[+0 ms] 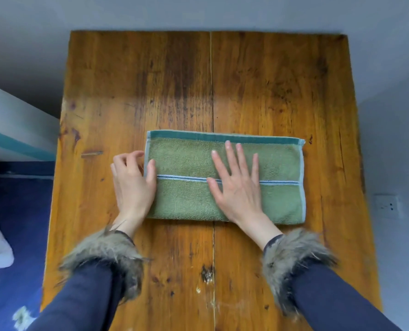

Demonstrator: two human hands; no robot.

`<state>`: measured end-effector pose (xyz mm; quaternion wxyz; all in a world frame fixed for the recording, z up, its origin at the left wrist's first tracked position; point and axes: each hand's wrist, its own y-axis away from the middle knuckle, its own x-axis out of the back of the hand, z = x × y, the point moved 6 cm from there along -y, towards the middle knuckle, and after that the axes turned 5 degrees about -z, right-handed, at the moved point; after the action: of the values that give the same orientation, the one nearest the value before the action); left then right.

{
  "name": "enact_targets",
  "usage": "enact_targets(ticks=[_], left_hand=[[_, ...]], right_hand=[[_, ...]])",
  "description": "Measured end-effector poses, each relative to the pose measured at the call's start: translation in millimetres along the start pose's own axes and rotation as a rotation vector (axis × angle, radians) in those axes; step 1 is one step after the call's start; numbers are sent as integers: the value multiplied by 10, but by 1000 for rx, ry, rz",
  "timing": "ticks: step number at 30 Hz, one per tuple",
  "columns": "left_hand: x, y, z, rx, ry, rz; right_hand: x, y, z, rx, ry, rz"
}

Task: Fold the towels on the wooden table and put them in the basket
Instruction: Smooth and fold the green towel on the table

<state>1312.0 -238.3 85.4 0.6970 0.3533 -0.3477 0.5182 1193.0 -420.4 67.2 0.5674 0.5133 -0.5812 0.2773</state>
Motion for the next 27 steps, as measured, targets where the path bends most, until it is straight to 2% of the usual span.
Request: enact_targets(ticks=[2,7,9,13,18,21,24,27], left_hand=[[-57,-32,-72,137,25,-68],[-146,-138,-153,354,51,-293],[-163,-187,-99,334,23,-350],[-71,-182,61,221,15,-342],[-30,-108,-115,381,406,-556],[-8,-21,-54,405,618,-774],[78,12,132,323,661,-905],[198,29,340,285,639,-901]], right_hand=[[-90,-49,-77,0,25,2],[-179,-61,-64,-24,63,23],[-170,-64,-68,-23,65,28],[-163,-58,-67,-33,69,33],[-167,-62,-73,-28,80,29],[-161,-56,-78,-37,91,12],[-127,-69,-83,-46,121,-56],[-21,-36,-72,7,63,-109]])
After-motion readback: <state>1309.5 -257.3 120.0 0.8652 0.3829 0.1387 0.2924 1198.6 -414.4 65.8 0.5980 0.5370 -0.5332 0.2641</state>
